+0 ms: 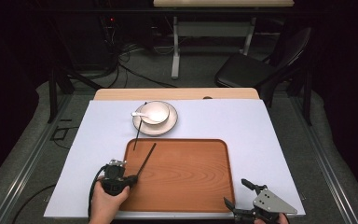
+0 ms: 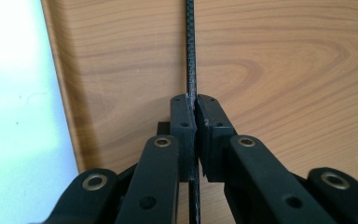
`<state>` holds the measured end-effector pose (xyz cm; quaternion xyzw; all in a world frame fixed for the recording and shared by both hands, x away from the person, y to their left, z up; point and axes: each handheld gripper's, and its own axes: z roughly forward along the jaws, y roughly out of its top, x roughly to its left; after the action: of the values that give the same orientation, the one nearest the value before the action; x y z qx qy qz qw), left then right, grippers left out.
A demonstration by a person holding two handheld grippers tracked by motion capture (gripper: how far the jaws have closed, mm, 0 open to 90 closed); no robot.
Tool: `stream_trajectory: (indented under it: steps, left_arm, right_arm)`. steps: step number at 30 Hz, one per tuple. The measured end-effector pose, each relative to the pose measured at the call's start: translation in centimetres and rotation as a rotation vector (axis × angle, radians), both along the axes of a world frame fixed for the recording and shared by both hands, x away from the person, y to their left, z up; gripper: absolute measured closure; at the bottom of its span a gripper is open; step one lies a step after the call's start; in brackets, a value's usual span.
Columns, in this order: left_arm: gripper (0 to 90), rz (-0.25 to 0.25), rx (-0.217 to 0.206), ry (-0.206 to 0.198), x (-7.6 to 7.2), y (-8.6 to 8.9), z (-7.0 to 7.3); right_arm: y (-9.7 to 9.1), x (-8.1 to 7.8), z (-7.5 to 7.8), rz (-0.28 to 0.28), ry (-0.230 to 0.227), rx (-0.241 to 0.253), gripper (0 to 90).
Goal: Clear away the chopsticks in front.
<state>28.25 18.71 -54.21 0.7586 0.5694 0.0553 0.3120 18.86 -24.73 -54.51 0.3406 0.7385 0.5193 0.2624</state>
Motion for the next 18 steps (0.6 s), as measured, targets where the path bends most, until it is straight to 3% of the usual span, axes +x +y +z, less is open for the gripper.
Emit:
stream_trajectory:
  steps: [12, 18]
  left_arm:
    - [82.2, 0.000, -0.013, -0.008, 0.0, 0.2, 0.3]
    - [73.8, 0.008, -0.029, -0.049, 0.2, 0.6, 1.2]
  right_arm:
    - [0.0, 0.0, 0.0, 0.000, 0.000, 0.000, 14.4]
    - [0.0, 0.0, 0.0, 0.000, 0.000, 0.000, 14.4]
